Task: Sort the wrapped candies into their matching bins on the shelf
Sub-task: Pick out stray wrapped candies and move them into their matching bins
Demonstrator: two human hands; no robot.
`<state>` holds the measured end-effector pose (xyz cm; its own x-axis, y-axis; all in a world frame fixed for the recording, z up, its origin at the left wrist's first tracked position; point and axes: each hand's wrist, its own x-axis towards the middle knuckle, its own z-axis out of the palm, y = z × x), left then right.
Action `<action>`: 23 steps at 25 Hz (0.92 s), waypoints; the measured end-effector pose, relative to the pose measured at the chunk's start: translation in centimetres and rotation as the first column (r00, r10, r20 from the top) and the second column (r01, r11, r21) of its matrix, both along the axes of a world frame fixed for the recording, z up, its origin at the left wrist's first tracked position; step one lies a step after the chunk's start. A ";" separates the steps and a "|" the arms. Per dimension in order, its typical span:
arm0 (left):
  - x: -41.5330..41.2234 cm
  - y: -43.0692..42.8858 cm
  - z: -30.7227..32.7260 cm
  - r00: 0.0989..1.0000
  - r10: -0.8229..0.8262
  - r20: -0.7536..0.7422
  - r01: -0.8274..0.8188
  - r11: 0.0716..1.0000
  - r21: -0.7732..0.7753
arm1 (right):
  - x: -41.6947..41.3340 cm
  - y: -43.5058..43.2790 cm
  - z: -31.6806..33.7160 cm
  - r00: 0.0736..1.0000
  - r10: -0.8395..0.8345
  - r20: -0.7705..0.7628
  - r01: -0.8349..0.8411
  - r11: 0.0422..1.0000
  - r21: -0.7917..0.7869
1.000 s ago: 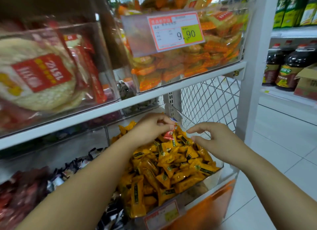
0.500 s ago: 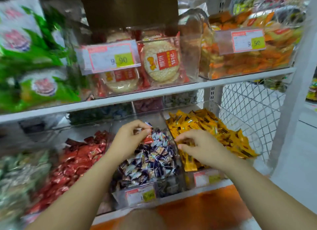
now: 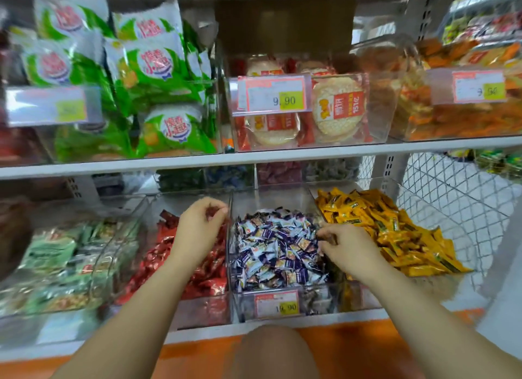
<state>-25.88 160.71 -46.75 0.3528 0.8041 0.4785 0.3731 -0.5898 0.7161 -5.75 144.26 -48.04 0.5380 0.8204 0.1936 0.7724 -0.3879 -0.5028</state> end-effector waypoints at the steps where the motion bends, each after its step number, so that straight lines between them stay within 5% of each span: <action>1: -0.9 0.3 -0.2 0.998 0.060 0.031 -0.060 0.998 -0.016 | -0.5 0.2 -0.1 0.998 -0.046 0.036 0.046 0.999 0.018; 3: -2.5 1.3 -1.0 0.994 0.112 -0.020 -0.113 0.992 -0.062 | -1.5 0.3 -0.2 0.987 -0.113 0.111 0.110 0.993 0.035; 7: -3.7 1.7 -1.7 0.951 -0.068 -0.301 0.021 0.987 -0.156 | -1.1 0.3 -0.5 0.992 -0.089 0.084 0.085 0.995 0.054; 13: 2.8 -2.6 1.2 0.958 -0.190 -0.213 0.180 0.981 -0.065 | 0.7 -1.8 -0.5 0.994 0.109 -0.002 -0.108 0.988 0.113; 18: 11.8 -7.2 0.2 0.887 -0.399 -0.231 0.388 0.917 -0.094 | 5.1 -5.8 -0.8 0.994 0.099 0.046 -0.105 0.982 0.155; 23: 17.6 -7.9 -1.1 0.891 -0.416 -0.179 0.398 0.908 -0.132 | 11.7 -8.8 -1.6 0.996 0.077 0.050 -0.079 0.996 0.046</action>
<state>-8.24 152.81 -47.81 0.7384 0.6055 0.2970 0.2539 -0.6576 0.7093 5.93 135.48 -49.67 0.4619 0.8486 0.2580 0.8232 -0.3018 -0.4809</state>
